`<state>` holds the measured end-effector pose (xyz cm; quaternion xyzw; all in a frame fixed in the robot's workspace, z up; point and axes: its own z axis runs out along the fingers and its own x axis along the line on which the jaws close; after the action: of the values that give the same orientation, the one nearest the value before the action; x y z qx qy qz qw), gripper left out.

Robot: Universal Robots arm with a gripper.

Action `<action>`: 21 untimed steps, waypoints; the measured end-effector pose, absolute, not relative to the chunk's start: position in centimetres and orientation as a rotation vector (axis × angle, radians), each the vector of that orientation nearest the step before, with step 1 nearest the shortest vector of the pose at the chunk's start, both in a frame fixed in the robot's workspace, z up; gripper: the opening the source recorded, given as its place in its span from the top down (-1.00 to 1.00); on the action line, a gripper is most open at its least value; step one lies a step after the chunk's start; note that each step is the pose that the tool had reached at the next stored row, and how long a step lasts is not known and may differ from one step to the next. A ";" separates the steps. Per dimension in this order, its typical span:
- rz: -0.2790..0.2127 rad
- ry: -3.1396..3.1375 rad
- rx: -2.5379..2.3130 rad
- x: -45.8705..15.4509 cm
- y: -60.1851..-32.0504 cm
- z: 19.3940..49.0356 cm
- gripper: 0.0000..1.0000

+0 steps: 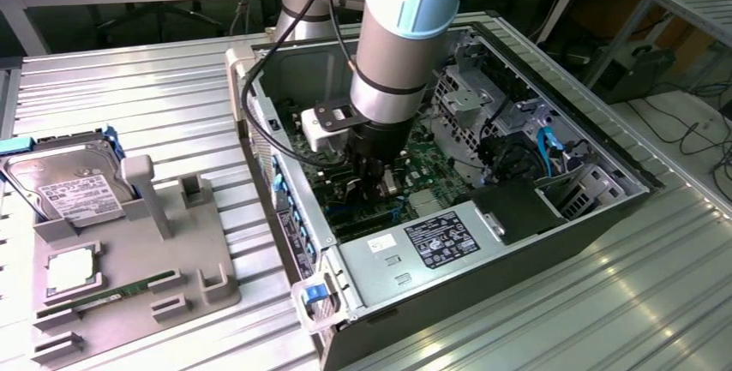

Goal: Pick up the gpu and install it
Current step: 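Insert the gpu into the slot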

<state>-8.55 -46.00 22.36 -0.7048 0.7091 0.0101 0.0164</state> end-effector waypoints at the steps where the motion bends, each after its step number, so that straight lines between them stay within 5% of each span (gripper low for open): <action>1: 0.031 2.205 -2.192 -8.6 -46.0 22.4 0.45; 13: 0.028 2.203 -2.190 -8.6 -45.9 22.7 0.30; 21: 0.010 2.195 -2.182 -8.6 -45.8 25.7 0.30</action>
<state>-8.55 -45.79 25.71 -0.7049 0.7089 0.0032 0.0233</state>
